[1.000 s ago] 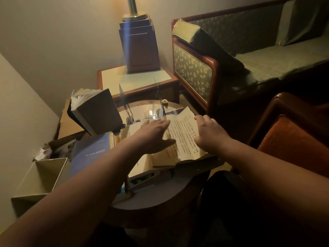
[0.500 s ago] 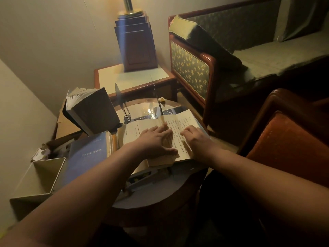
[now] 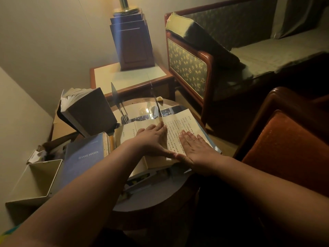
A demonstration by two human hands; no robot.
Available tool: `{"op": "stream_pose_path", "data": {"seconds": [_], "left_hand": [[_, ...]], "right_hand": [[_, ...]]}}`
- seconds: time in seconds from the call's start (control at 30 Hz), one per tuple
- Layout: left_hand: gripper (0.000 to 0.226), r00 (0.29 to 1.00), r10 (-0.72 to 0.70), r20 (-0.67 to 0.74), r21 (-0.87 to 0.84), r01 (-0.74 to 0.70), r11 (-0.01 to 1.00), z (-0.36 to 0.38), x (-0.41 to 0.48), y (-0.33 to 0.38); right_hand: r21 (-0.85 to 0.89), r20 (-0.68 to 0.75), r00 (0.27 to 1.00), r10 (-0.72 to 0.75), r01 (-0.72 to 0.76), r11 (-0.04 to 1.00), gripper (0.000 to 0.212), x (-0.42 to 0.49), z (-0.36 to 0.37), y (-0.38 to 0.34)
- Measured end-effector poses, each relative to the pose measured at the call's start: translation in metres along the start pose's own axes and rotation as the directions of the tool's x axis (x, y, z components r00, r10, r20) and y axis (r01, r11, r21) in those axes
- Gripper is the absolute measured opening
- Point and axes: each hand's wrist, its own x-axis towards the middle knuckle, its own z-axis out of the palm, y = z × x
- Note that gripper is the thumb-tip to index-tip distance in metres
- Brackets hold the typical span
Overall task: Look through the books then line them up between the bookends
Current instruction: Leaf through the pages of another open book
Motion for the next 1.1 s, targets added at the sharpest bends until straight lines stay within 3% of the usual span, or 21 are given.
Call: {"op": "stream_pose_path", "data": {"seconds": [0.67,1.1], "left_hand": [[0.129,1.0,-0.021,0.016,-0.043,0.022,0.999,0.012,0.009,0.0],[0.13,0.999,-0.028,0.018,-0.045,0.029,0.999,0.017,0.015,-0.002]], "right_hand": [[-0.04,-0.124,0.989,0.084,-0.089,0.995,0.086,0.113,-0.031,0.021],[-0.133,-0.083,0.997,0.006,-0.017,0.991,0.093,0.018,-0.002,0.015]]}}
